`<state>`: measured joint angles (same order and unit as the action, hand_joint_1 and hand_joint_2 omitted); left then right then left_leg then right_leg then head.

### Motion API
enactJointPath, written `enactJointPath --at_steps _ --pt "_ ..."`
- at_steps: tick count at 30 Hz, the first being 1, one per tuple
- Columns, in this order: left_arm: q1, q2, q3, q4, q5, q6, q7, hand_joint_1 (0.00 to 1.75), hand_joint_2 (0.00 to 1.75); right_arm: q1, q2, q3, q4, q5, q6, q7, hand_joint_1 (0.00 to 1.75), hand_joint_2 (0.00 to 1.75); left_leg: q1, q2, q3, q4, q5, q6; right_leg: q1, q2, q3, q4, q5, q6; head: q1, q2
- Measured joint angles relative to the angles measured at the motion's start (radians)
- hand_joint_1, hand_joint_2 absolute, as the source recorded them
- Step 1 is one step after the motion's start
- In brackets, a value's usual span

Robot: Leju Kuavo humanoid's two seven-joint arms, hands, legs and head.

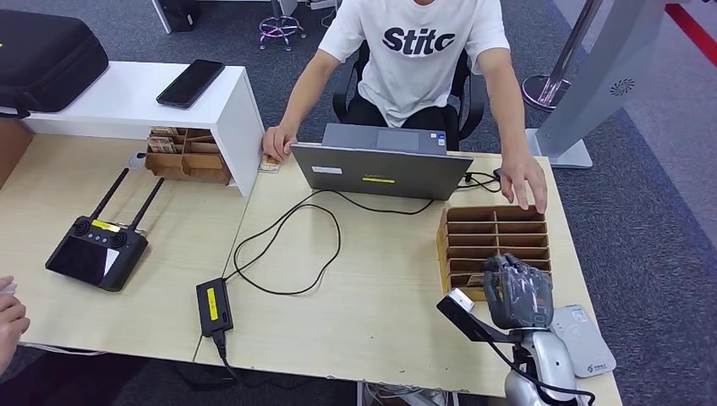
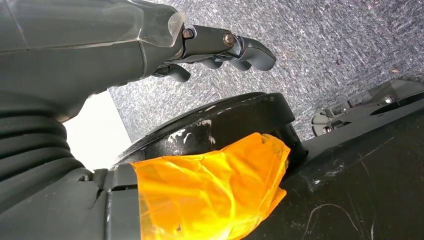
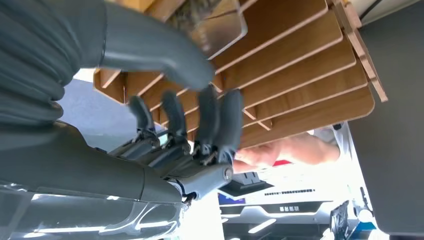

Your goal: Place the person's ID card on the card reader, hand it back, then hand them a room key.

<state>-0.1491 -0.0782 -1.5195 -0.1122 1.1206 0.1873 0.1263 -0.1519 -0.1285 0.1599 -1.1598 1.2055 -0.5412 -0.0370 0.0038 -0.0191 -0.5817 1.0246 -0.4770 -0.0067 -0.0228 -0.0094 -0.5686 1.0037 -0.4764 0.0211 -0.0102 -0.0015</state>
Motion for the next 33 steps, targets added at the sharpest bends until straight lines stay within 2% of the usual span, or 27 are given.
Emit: enactJointPath --at_steps 13,23,33 --pt "0.0 0.0 0.0 0.0 0.002 0.0 0.0 0.0 1.75 0.008 0.0 -0.045 -0.089 -0.01 -0.073 -0.003 0.0 1.75 0.0 0.0 0.0 0.0 0.0 0.0 0.0 0.0 0.0 0.0 0.0 0.0 0.0 0.0" --pt "0.0 0.0 0.0 0.0 0.007 0.0 -0.002 0.0 1.75 0.038 0.0 -0.067 -0.186 -0.017 -0.066 -0.032 0.0 1.75 0.0 0.0 0.0 0.0 0.0 0.0 0.0 0.0 0.0 0.0 0.0 0.0 0.0 0.0" --pt "0.0 0.0 -0.001 0.0 0.002 0.0 -0.004 0.0 1.75 0.056 0.0 -0.057 -0.159 0.01 -0.062 -0.038 0.0 1.75 0.0 0.0 0.0 0.0 0.0 0.0 0.0 0.0 0.0 0.0 0.0 0.0 0.0 0.0"
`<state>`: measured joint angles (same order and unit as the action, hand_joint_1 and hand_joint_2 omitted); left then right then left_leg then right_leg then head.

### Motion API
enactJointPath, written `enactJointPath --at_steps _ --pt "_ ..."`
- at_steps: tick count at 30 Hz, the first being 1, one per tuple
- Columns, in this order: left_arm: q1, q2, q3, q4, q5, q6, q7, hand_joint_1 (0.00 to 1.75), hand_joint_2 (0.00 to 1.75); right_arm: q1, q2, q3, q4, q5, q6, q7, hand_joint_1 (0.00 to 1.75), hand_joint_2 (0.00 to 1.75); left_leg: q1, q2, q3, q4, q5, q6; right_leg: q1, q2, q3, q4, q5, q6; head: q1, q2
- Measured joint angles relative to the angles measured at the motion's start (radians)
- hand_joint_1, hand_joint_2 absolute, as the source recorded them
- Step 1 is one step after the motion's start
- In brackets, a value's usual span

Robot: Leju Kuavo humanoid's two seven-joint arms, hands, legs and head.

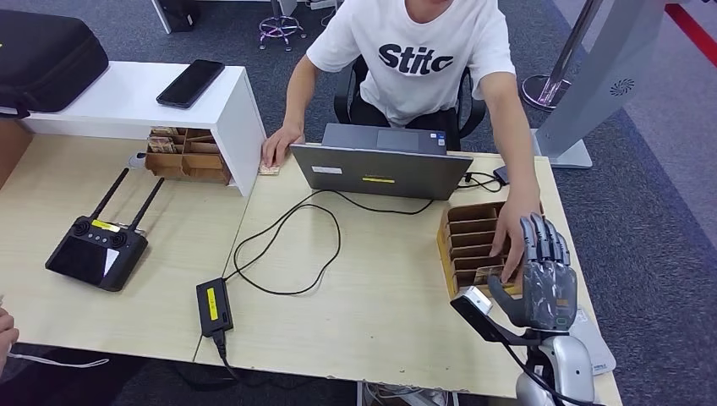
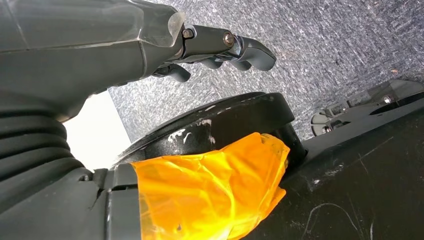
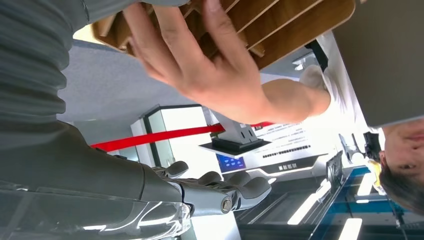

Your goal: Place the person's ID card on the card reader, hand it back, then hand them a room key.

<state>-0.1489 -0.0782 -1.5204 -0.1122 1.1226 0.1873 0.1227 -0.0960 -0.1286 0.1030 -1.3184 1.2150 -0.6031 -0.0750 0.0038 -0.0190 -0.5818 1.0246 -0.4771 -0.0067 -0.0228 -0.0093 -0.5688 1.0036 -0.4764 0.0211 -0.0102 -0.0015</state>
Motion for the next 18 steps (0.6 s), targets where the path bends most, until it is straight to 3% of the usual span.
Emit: enactJointPath --at_steps 18 --pt "0.0 0.0 0.0 0.0 -0.003 0.0 0.0 0.0 1.75 0.006 0.0 0.015 0.039 0.001 -0.001 0.0 0.0 1.75 0.0 0.0 0.0 0.0 0.0 0.0 0.0 0.0 0.0 0.0 0.0 0.0 0.0 0.0"
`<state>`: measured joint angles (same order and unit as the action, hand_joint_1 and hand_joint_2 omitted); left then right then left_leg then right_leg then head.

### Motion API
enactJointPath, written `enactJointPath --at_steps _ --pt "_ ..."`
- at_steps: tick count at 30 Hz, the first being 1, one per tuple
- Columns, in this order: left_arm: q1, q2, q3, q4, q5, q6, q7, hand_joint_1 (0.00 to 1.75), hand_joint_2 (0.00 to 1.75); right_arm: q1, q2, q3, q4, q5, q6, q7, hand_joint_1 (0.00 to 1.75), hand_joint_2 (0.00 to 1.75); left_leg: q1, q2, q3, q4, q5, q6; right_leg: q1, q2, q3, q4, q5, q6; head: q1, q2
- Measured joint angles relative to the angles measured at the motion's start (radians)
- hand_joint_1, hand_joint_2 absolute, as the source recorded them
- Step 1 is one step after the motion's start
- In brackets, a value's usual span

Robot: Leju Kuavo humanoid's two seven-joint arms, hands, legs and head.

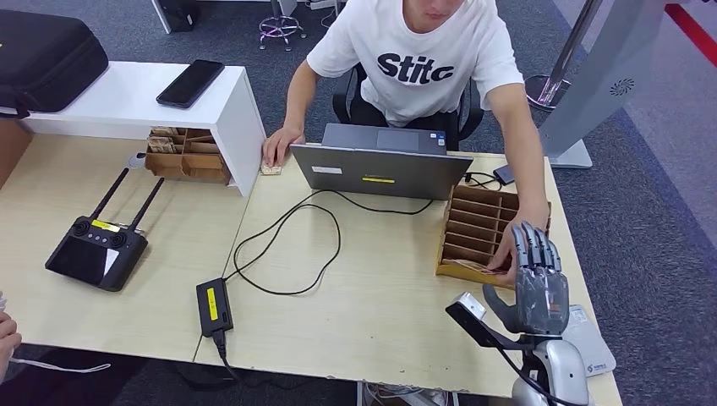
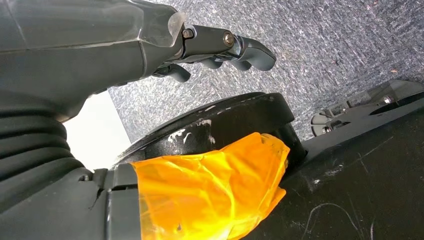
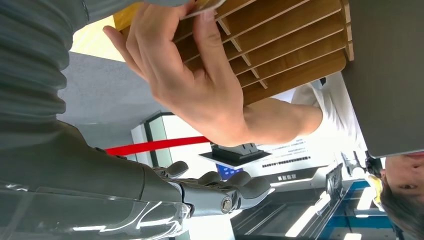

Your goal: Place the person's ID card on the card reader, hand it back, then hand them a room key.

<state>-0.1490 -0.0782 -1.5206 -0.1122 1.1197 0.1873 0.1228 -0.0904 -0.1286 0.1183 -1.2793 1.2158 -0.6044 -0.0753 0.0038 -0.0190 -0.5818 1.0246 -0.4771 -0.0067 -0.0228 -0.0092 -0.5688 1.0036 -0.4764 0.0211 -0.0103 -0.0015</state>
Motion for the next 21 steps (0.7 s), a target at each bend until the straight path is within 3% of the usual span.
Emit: enactJointPath --at_steps 21 --pt "0.0 0.0 0.0 0.0 0.008 0.0 0.0 0.0 1.75 0.015 0.0 0.0 0.001 -0.001 -0.002 0.001 0.0 1.75 0.0 0.0 0.0 0.0 0.0 0.0 0.0 0.0 0.0 0.0 0.0 0.0 0.0 0.0"
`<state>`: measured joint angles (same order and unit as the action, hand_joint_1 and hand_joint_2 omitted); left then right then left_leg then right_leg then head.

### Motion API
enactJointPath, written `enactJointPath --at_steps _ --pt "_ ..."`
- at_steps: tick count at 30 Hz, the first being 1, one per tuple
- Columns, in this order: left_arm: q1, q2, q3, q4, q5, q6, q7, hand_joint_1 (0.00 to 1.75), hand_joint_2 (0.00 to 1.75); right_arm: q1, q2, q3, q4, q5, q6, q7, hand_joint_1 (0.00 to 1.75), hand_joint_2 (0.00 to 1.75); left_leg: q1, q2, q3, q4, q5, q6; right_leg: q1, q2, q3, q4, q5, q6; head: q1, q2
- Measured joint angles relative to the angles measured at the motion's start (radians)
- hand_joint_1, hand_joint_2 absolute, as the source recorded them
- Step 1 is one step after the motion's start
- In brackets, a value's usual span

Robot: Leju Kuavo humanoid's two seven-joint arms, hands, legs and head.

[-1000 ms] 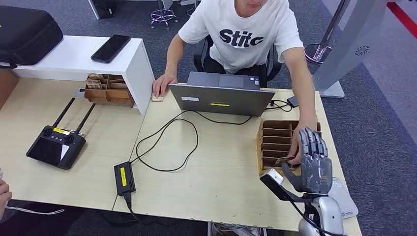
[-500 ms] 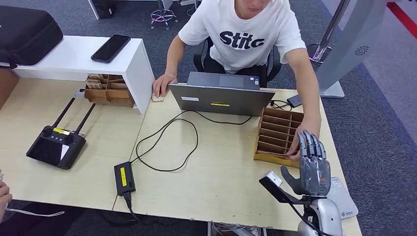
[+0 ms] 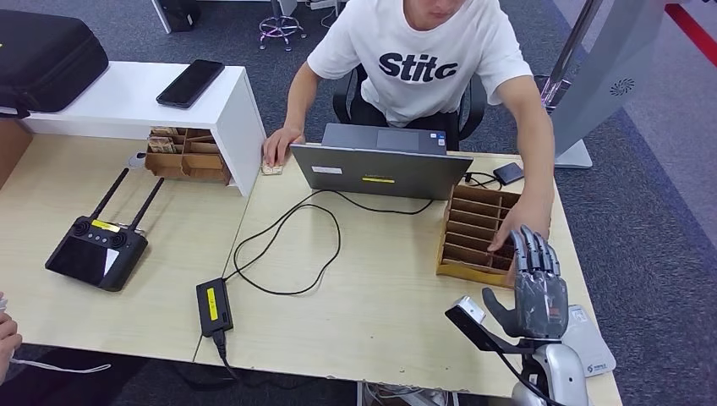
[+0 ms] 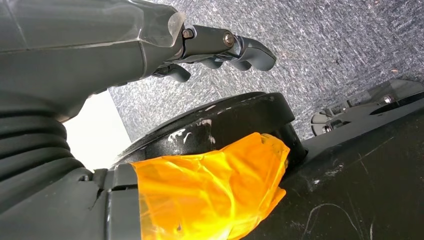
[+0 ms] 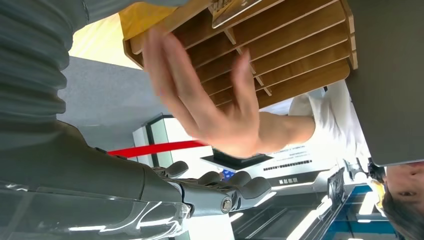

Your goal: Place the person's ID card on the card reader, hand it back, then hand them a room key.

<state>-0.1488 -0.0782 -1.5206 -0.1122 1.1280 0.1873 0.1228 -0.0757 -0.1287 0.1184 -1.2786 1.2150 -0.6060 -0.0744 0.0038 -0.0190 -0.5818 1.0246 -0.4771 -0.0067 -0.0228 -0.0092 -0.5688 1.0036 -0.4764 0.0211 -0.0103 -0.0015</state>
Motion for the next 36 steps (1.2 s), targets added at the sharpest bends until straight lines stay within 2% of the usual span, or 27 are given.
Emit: enactJointPath --at_steps 11,15,25,36 --pt "0.0 0.0 0.0 0.0 0.0 0.0 0.0 0.0 1.75 0.003 0.0 0.0 0.0 0.0 0.002 0.001 0.0 1.75 0.0 0.0 0.0 0.0 0.0 0.0 0.0 0.0 0.0 0.0 0.0 0.0 0.0 0.0" --pt "0.0 0.0 0.0 0.0 -0.003 0.0 0.0 0.0 1.75 -0.005 0.0 0.002 0.014 0.001 0.035 0.012 0.0 1.75 0.0 0.0 0.0 0.0 0.0 0.0 0.0 0.0 0.0 0.0 0.0 0.0 0.0 0.0" --pt "-0.001 0.0 0.0 0.0 -0.022 0.0 0.0 0.0 1.75 -0.08 0.0 0.024 0.119 0.012 0.089 0.033 0.0 1.75 0.0 0.0 0.0 0.0 0.0 0.0 0.0 0.0 0.0 0.0 0.0 0.0 0.0 0.0" --pt "-0.002 0.0 0.0 0.0 -0.033 -0.002 0.0 0.0 1.75 -0.139 0.0 0.041 0.232 0.025 0.079 0.042 0.0 1.75 0.0 0.0 0.0 0.0 0.0 0.0 0.0 0.0 0.0 0.0 0.0 0.0 0.0 0.0"
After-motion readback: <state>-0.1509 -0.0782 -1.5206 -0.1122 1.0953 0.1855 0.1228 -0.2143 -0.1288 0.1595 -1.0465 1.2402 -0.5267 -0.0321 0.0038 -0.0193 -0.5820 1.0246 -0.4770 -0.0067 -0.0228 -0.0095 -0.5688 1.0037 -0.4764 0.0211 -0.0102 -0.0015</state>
